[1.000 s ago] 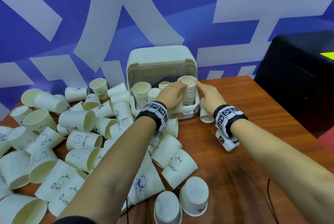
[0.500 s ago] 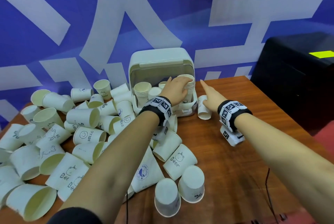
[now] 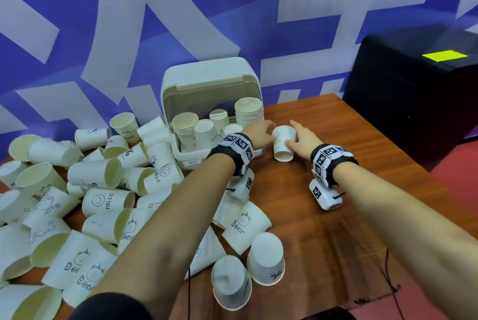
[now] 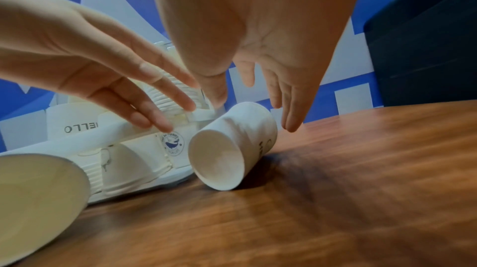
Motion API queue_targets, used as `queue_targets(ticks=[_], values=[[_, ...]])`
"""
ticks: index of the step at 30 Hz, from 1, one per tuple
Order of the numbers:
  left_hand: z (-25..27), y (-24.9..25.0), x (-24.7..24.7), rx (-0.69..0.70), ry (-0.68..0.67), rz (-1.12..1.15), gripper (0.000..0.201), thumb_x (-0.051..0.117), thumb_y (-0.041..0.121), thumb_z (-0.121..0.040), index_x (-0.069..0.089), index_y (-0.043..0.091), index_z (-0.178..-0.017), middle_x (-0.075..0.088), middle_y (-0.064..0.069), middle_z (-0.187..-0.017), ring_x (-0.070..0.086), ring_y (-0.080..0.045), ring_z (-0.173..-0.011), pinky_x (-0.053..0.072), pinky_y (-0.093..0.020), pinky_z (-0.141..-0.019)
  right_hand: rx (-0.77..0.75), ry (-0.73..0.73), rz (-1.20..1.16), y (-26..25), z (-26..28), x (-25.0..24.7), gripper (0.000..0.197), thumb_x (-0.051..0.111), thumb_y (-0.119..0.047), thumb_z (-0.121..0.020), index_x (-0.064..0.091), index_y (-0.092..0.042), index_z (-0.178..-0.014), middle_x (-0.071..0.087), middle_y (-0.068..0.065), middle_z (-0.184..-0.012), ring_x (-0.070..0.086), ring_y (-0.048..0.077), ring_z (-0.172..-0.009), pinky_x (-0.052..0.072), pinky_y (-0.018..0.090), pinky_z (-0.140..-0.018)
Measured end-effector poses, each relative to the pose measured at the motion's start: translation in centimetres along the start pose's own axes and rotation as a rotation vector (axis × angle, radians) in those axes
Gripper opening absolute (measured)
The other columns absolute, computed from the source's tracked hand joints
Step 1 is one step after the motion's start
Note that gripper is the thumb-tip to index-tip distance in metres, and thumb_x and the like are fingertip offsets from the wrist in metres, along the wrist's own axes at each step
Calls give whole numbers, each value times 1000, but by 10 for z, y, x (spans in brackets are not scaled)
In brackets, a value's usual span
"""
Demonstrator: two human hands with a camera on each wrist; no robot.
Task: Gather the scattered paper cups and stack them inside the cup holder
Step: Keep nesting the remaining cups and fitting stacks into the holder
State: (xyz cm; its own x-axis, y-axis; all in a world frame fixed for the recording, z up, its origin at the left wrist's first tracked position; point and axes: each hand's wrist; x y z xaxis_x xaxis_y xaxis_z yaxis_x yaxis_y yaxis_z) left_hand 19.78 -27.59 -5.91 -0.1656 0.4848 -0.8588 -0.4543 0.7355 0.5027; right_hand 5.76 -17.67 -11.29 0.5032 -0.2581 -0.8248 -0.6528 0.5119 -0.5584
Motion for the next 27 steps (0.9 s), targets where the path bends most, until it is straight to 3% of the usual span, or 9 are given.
queue_targets(ticks=[5, 8, 12, 15, 17, 20, 24, 27], values=[[-16, -1, 17, -46, -121, -128, 64, 55, 30, -93, 26, 14, -148, 51, -14, -136, 52, -30, -121, 41, -37, -100, 24, 33, -69, 8, -7, -4, 58, 44, -26, -98, 20, -18, -151, 35, 16, -149, 37, 31, -134, 29, 38, -110], [-19, 5, 22, -38, -169, -108, 75, 61, 30, -91, 18, 10, -150, 49, -12, -137, 52, -29, -120, 40, -34, -95, 24, -10, -100, 12, -6, -3, 55, 41, -24, -100, 20, -18, -151, 33, 13, -151, 32, 29, -138, 25, 35, -111], [-26, 10, 27, -32, -205, 39, 77, 70, 20, -85, 24, 3, -144, 46, -14, -135, 48, -29, -123, 38, -30, -94, 39, -52, -128, 14, -2, 3, 59, 43, -26, -99, 18, -20, -151, 36, 12, -149, 38, 29, -134, 30, 32, -107], [-27, 7, 29, -75, -212, 68, 95, 71, 25, -84, 6, 4, -151, 28, -15, -152, 33, -29, -138, 30, -33, -108, 83, -36, -168, 17, -1, 6, 66, 47, -30, -97, 12, -21, -152, 50, 10, -136, 50, 27, -122, 37, 30, -95], [-24, 8, 28, -79, -219, 77, 98, 68, 26, -87, -3, 5, -152, 18, -12, -157, 28, -27, -141, 26, -30, -110, 109, -30, -198, 18, -1, 8, 68, 48, -31, -96, 11, -21, -152, 57, 10, -126, 54, 25, -113, 40, 31, -92], [-22, 10, 24, -81, -249, 116, 96, 65, 23, -89, -6, 8, -152, 17, -14, -157, 36, -28, -136, 35, -32, -105, 114, -50, -242, 18, -1, 10, 72, 52, -36, -94, 12, -22, -152, 56, 12, -127, 53, 26, -116, 40, 34, -97], [-19, 10, 22, -109, -252, 179, 99, 66, 23, -88, -8, 17, -153, 13, -12, -159, 35, -30, -137, 37, -44, -110, 93, -34, -294, 19, 3, 8, 77, 58, -37, -90, 14, -23, -152, 57, 11, -125, 55, 24, -113, 42, 36, -99], [-15, 14, 17, -105, -194, 240, 99, 66, 21, -88, -9, 21, -152, 10, -11, -160, 45, -31, -129, 48, -43, -99, 73, 2, -347, 16, 8, 3, 80, 63, -36, -87, 15, -25, -151, 56, 8, -121, 57, 22, -108, 46, 40, -98]])
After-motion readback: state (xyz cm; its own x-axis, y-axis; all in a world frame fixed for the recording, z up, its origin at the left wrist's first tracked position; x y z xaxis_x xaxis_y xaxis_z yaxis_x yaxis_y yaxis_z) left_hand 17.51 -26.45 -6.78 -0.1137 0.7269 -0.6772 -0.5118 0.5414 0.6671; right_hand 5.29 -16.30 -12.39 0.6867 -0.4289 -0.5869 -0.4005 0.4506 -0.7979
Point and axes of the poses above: each hand's wrist, its own z-axis away from the middle knuckle, its own x-axis out of the palm, y = z × x
